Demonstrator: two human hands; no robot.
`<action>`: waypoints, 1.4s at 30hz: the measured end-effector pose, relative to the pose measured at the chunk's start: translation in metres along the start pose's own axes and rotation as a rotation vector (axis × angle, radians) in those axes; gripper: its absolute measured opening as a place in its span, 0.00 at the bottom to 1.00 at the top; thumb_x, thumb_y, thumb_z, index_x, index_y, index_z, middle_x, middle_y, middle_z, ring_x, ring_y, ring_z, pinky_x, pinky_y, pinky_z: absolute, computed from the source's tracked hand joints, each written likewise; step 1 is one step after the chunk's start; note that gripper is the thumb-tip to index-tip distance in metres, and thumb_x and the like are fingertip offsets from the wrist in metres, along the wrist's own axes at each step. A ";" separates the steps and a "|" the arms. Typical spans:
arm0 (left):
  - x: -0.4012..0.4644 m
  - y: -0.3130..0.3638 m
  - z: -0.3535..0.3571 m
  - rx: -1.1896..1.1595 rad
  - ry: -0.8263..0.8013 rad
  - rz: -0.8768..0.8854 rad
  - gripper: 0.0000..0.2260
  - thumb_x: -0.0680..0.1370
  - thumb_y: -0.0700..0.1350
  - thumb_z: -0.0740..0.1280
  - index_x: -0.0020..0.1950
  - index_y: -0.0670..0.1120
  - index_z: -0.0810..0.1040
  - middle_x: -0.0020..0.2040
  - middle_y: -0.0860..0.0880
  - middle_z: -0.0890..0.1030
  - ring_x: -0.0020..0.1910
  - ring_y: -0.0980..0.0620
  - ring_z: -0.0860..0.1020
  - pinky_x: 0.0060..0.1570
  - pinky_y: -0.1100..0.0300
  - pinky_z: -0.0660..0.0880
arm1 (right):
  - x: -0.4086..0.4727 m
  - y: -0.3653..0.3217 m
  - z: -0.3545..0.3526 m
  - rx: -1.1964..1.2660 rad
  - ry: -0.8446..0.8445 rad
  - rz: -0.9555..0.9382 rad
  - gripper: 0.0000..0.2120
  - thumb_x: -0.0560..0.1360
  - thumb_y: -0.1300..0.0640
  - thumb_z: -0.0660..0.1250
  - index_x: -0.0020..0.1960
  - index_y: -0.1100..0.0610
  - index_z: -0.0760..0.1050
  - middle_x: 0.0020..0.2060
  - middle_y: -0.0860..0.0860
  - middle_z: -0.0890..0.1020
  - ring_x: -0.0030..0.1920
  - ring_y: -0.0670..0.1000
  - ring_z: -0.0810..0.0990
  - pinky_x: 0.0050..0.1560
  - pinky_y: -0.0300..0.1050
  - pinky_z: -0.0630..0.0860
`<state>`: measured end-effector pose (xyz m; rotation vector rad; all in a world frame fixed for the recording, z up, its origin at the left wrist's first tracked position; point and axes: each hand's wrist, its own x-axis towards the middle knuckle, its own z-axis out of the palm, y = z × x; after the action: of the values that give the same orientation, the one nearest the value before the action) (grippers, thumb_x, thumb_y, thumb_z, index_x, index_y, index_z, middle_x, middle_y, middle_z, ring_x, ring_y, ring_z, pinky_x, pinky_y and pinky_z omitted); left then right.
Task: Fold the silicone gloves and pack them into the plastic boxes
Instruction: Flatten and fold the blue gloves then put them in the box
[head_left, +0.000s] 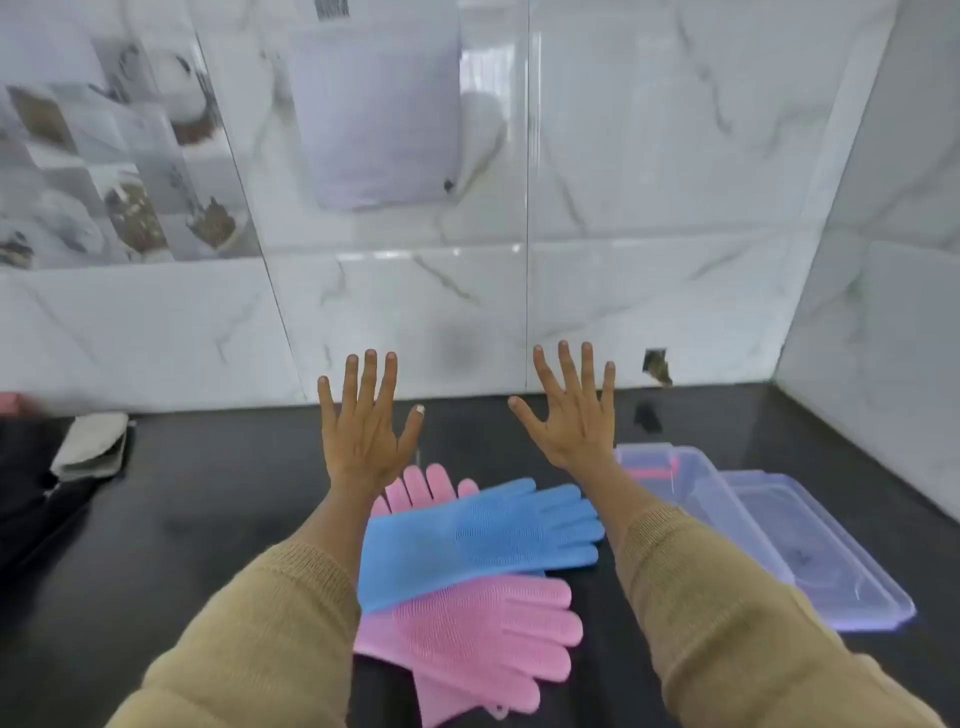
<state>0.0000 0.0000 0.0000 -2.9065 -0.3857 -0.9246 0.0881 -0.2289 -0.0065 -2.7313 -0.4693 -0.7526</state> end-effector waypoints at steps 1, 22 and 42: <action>-0.009 0.000 0.005 0.031 -0.052 -0.014 0.32 0.78 0.63 0.46 0.78 0.50 0.44 0.79 0.47 0.50 0.78 0.46 0.47 0.74 0.41 0.39 | -0.009 -0.002 0.004 -0.014 -0.026 -0.002 0.35 0.75 0.32 0.48 0.77 0.45 0.44 0.78 0.52 0.47 0.77 0.57 0.39 0.72 0.58 0.30; -0.097 -0.003 0.091 -0.236 -0.463 -0.119 0.23 0.80 0.56 0.55 0.72 0.48 0.65 0.75 0.48 0.64 0.75 0.46 0.59 0.71 0.39 0.52 | -0.104 0.006 0.099 0.090 -0.369 0.063 0.29 0.78 0.38 0.49 0.76 0.47 0.56 0.74 0.51 0.65 0.76 0.57 0.57 0.75 0.56 0.46; -0.096 0.000 0.083 -0.227 -0.222 -0.068 0.12 0.79 0.49 0.59 0.51 0.42 0.76 0.50 0.44 0.80 0.53 0.45 0.75 0.69 0.48 0.58 | -0.088 0.006 0.091 0.145 -0.431 0.005 0.23 0.80 0.44 0.51 0.73 0.50 0.62 0.73 0.50 0.67 0.75 0.55 0.60 0.75 0.56 0.49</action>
<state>-0.0294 -0.0091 -0.1228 -3.2366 -0.4212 -0.6963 0.0595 -0.2249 -0.1295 -2.7480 -0.5775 -0.1124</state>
